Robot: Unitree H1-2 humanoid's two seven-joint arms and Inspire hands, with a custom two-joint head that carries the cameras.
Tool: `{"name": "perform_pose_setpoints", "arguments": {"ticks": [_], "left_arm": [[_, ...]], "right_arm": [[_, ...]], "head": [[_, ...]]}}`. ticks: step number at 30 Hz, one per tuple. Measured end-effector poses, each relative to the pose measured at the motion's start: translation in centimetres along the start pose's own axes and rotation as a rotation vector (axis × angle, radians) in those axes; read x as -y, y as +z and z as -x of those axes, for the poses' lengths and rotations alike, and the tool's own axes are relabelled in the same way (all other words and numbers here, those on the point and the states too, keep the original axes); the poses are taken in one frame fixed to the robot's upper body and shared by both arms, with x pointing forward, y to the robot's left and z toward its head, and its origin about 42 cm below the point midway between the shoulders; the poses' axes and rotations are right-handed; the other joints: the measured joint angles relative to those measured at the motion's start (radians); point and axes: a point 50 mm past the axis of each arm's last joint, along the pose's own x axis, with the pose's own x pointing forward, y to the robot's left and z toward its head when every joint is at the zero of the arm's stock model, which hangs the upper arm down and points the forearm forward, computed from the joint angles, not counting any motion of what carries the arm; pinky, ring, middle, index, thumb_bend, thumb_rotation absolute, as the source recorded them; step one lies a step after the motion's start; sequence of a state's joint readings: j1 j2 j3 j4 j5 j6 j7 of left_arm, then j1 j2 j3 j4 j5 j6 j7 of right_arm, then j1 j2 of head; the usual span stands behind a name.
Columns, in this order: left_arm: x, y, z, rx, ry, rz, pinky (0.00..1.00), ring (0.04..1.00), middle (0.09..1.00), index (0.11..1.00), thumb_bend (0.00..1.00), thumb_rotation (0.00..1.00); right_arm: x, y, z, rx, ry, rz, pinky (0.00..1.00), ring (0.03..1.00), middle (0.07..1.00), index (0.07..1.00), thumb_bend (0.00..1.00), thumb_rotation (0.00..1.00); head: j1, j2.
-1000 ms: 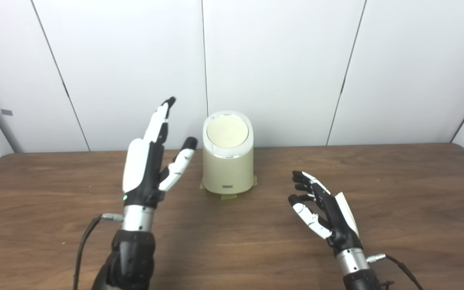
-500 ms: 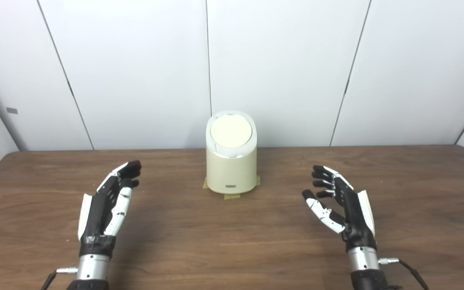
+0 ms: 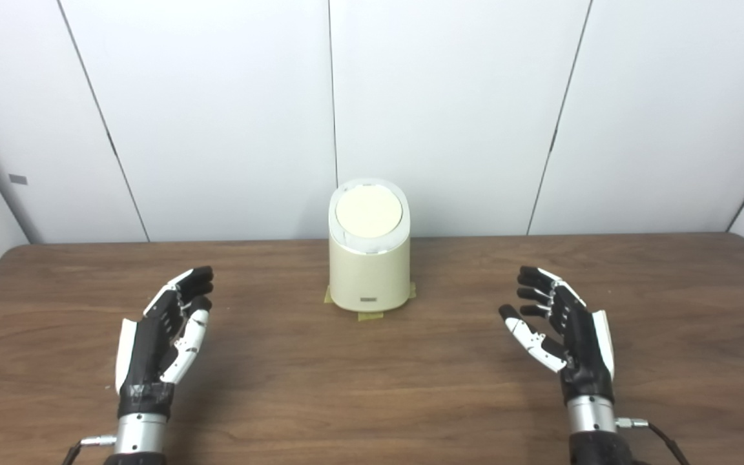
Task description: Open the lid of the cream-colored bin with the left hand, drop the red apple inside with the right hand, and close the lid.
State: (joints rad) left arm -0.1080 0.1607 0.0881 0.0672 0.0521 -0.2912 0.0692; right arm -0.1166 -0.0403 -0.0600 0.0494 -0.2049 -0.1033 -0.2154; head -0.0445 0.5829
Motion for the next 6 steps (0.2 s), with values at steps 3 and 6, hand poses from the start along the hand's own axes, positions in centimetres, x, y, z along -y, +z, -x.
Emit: {"name": "perform_pose_setpoints", "arguments": {"ticks": [3,6], "left_arm": [[0.04,-0.21,-0.01,-0.009,0.001,0.005,0.7,0.777,0.796,0.774,0.25,0.43],[0.13,-0.29,-0.02,-0.012,-0.001,0.005,0.71,0.783,0.8,0.776,0.26,0.44]], "right_arm": [[0.13,-0.14,-0.02,-0.026,0.012,0.011,0.63,0.73,0.756,0.73,0.24,0.2],[0.28,-0.23,-0.09,-0.048,0.024,0.025,0.63,0.731,0.758,0.733,0.25,0.21]], "head": [[-0.003,0.002],[-0.003,0.002]]}}
